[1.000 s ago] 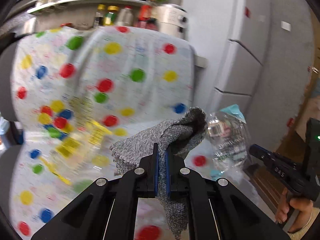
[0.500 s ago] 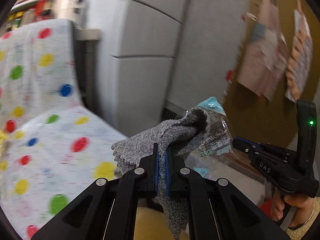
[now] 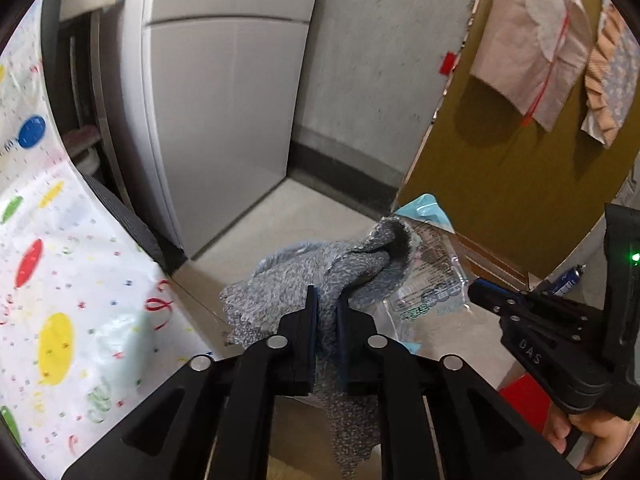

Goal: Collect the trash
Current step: 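Carry cloth and bottle to the wastebasket and open both tools over it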

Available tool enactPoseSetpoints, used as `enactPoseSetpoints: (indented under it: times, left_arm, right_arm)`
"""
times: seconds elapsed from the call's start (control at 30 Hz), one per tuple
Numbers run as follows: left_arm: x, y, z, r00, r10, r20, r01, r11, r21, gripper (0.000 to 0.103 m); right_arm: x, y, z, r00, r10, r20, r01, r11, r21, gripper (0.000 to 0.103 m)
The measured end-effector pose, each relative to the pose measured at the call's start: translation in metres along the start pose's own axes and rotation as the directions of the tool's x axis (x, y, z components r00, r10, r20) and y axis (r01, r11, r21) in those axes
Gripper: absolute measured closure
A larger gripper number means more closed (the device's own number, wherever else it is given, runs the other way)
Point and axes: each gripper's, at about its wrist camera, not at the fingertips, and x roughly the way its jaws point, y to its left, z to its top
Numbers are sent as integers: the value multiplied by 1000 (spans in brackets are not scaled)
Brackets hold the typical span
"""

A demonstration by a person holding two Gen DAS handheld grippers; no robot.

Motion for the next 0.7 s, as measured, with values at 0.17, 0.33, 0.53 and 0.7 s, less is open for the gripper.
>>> enactPoseSetpoints:
  times: [0.17, 0.33, 0.53, 0.7]
  left_arm:
    - [4, 3, 5, 1000, -15, 8, 15, 1000, -21, 59]
    - [-13, 10, 10, 999, -17, 41, 18, 1000, -26, 58]
    - [-55, 29, 6, 994, 47, 97, -42, 998, -54, 46]
    - [-105, 56, -6, 980, 137, 143, -123, 987, -101, 33]
  right_arm:
    - [21, 1, 7, 999, 19, -43, -18, 999, 38, 100]
    - [15, 2, 10, 999, 20, -37, -18, 999, 36, 94]
    - [-30, 12, 20, 998, 30, 57, -31, 999, 23, 76]
    - [-87, 43, 32, 977, 85, 196, -79, 996, -40, 51]
